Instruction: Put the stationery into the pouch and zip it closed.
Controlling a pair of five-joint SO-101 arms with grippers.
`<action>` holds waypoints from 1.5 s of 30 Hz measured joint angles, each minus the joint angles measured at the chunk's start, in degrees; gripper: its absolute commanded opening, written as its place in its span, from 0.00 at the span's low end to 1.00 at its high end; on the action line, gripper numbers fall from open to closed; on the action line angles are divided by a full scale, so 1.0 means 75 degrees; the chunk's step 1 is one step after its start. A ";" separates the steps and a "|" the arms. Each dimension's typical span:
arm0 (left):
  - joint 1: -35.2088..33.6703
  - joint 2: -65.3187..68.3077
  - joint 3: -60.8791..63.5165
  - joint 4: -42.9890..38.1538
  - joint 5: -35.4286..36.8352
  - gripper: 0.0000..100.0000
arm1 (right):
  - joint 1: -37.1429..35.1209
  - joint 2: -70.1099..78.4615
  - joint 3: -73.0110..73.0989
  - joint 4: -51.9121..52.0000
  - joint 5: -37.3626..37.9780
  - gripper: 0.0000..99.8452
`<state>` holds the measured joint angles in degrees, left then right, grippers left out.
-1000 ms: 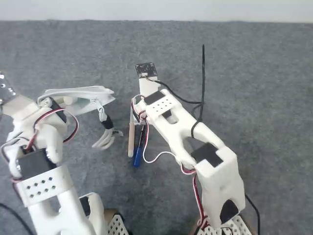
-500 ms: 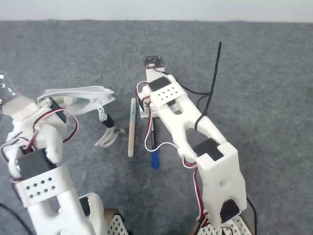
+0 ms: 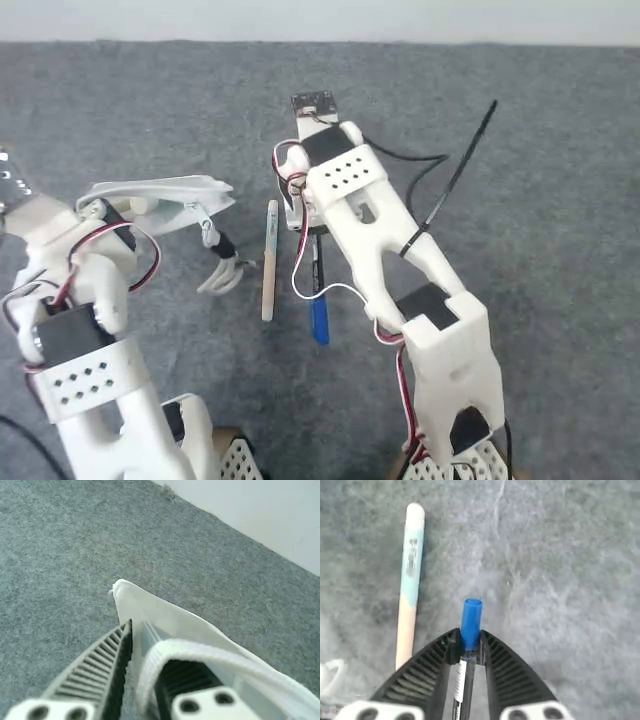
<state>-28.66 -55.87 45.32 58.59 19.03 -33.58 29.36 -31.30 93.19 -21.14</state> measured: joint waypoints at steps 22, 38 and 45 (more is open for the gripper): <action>0.0926 0.0000 0.0000 0.0000 -0.0211 0.01 | -0.0469 -0.4454 0.1629 0.0938 0.0000 0.01; 0.1887 0.0000 0.0000 0.0070 -0.0738 0.01 | -0.0516 -0.9143 0.6423 -0.2755 0.0000 0.01; 0.1922 0.0000 0.0000 0.0070 -0.0774 0.01 | -0.1032 -1.1616 0.9623 -0.5896 -0.0012 0.01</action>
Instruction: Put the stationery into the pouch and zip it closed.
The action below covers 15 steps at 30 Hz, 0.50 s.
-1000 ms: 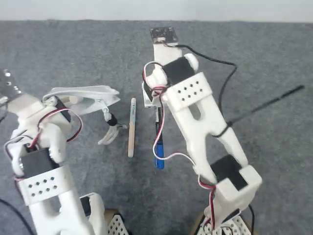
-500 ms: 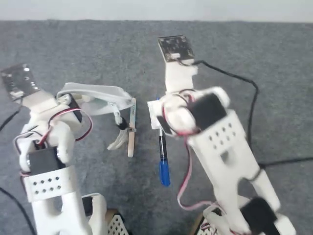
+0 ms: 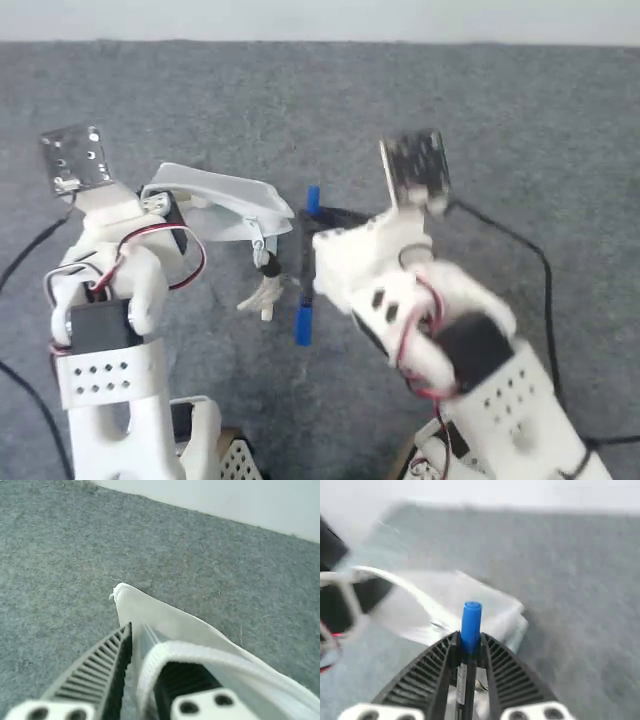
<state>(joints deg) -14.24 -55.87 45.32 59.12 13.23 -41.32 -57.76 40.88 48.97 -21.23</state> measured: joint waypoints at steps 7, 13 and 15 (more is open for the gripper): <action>0.0000 0.0000 0.0000 0.0000 0.0000 0.01 | -0.0821 -0.2450 0.3282 -0.3575 0.0176 0.01; 0.0000 0.0000 0.0000 0.0000 0.0000 0.01 | -0.1149 -0.3575 0.4571 -0.5544 0.1430 0.01; 0.0000 0.0000 0.0000 0.0000 0.0000 0.01 | -0.1160 -0.3645 0.4736 -0.6142 0.1688 0.01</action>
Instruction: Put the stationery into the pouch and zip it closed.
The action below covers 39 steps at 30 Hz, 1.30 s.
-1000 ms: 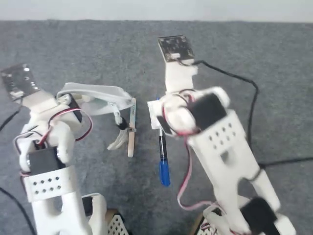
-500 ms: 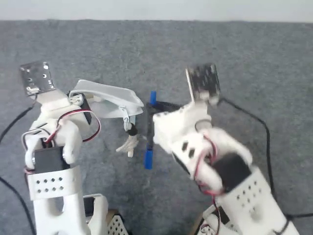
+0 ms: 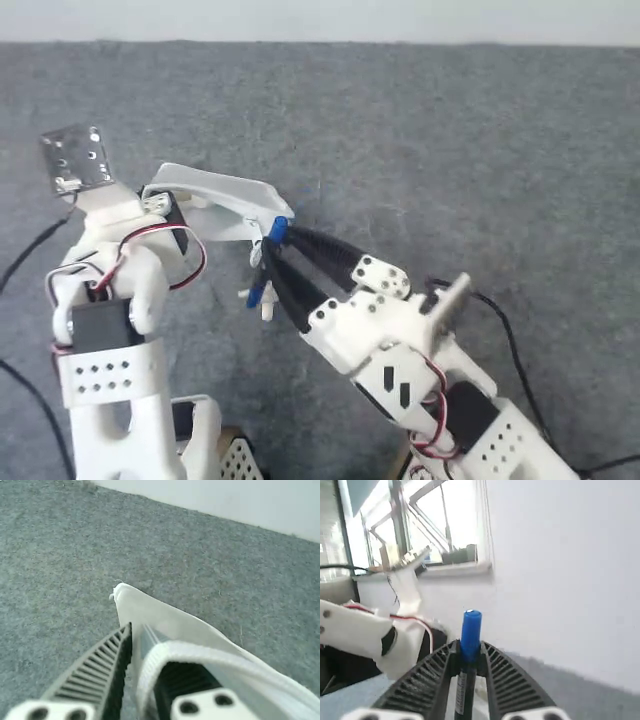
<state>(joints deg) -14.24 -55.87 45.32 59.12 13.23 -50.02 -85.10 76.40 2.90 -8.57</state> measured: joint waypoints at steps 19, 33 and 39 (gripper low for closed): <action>0.0000 0.0000 0.0000 0.0000 0.0000 0.01 | 0.0422 0.3634 -0.0340 -0.5392 0.0188 0.01; 0.0000 0.0000 0.0000 0.0000 0.0000 0.01 | 0.0586 0.3821 -0.0738 -0.6412 0.0188 0.01; 0.0000 0.0000 0.0000 0.0000 0.0000 0.01 | 0.0586 0.3903 -0.1196 -0.6412 0.0188 0.01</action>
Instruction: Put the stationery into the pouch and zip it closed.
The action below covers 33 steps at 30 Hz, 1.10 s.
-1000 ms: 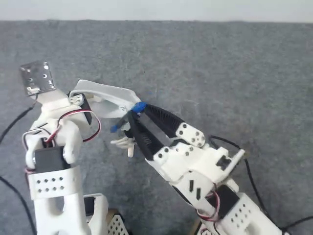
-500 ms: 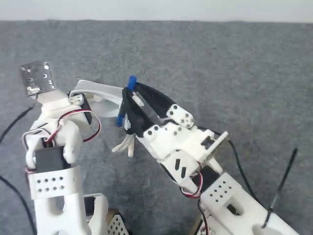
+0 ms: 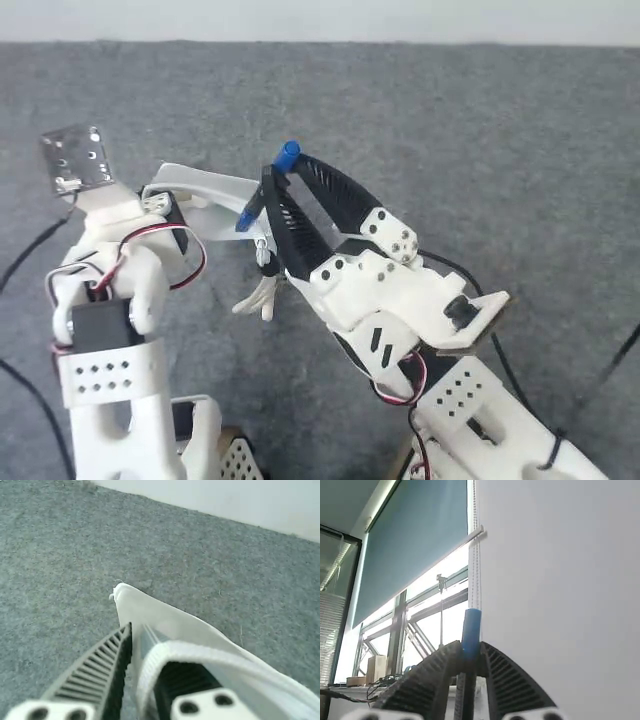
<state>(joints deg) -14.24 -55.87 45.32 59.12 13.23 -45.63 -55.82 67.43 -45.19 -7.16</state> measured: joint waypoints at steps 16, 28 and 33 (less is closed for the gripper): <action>0.0000 0.0000 0.0000 0.0000 0.0000 0.01 | 0.0141 0.2708 -0.0668 -0.0340 -0.0293 0.01; 0.0000 0.0000 0.0000 0.0012 0.0000 0.01 | 0.0141 0.3270 -0.0563 -0.0422 0.2192 0.01; 0.0000 0.0000 0.0000 0.0012 0.0000 0.01 | -0.0234 0.3341 -0.0211 0.0000 0.3329 0.01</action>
<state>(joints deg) -14.24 -55.87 45.32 59.21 13.23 -47.38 -30.77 65.85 -45.19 17.80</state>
